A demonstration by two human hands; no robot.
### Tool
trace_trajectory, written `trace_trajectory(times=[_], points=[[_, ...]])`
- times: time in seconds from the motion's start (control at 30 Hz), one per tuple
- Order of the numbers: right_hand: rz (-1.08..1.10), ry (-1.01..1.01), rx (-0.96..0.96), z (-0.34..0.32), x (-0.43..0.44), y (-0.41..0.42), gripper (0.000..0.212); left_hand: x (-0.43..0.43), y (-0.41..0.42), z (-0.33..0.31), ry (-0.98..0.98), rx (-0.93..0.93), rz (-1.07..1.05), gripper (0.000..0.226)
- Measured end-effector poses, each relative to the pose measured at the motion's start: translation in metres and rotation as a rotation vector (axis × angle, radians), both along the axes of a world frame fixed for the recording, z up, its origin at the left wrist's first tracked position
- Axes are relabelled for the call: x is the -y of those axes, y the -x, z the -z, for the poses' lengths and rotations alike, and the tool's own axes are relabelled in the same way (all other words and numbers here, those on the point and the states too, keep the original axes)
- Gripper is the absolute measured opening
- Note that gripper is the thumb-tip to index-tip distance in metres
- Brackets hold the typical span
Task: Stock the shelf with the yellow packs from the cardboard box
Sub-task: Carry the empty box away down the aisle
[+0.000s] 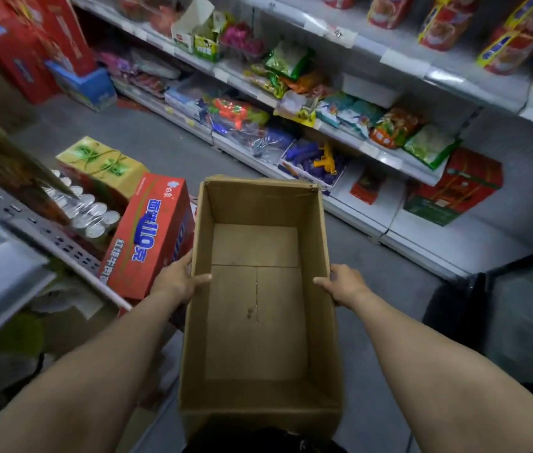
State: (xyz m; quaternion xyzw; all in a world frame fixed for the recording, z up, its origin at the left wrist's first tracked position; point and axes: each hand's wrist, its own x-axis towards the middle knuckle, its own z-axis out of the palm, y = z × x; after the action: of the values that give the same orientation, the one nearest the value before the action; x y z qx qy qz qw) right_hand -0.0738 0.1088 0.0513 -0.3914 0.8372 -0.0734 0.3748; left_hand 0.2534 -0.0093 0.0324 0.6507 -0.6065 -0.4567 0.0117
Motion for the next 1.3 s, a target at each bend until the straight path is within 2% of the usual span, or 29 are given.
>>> trace_trajectory(times=[0.1, 0.3, 0.5, 0.77, 0.97, 1.17, 1.3], points=[[0.041, -0.014, 0.034, 0.018, 0.038, 0.004, 0.022, 0.038, 0.007, 0.009, -0.019, 0.035, 0.000, 0.076], [0.027, -0.073, 0.015, 0.056, 0.091, 0.007, 0.037, 0.095, 0.014, 0.028, -0.031, 0.110, -0.010, 0.075], [-0.025, -0.112, -0.018, 0.065, 0.127, 0.012, 0.034, 0.104, 0.023, 0.054, -0.042, 0.178, -0.115, 0.072], [-0.092, -0.170, -0.058, 0.080, 0.153, 0.018, 0.042, 0.132, 0.031, 0.065, 0.020, 0.230, -0.071, 0.070], [-0.091, -0.191, -0.025, 0.093, 0.154, 0.015, 0.047, 0.140, 0.028, 0.075, -0.014, 0.261, -0.032, 0.070], [-0.113, -0.238, 0.005, 0.090, 0.159, 0.014, 0.069, 0.138, 0.034, 0.082, -0.092, 0.266, -0.090, 0.091], [-0.138, -0.307, -0.012, 0.087, 0.169, 0.013, 0.070, 0.135, 0.047, 0.078, -0.119, 0.254, -0.150, 0.101]])
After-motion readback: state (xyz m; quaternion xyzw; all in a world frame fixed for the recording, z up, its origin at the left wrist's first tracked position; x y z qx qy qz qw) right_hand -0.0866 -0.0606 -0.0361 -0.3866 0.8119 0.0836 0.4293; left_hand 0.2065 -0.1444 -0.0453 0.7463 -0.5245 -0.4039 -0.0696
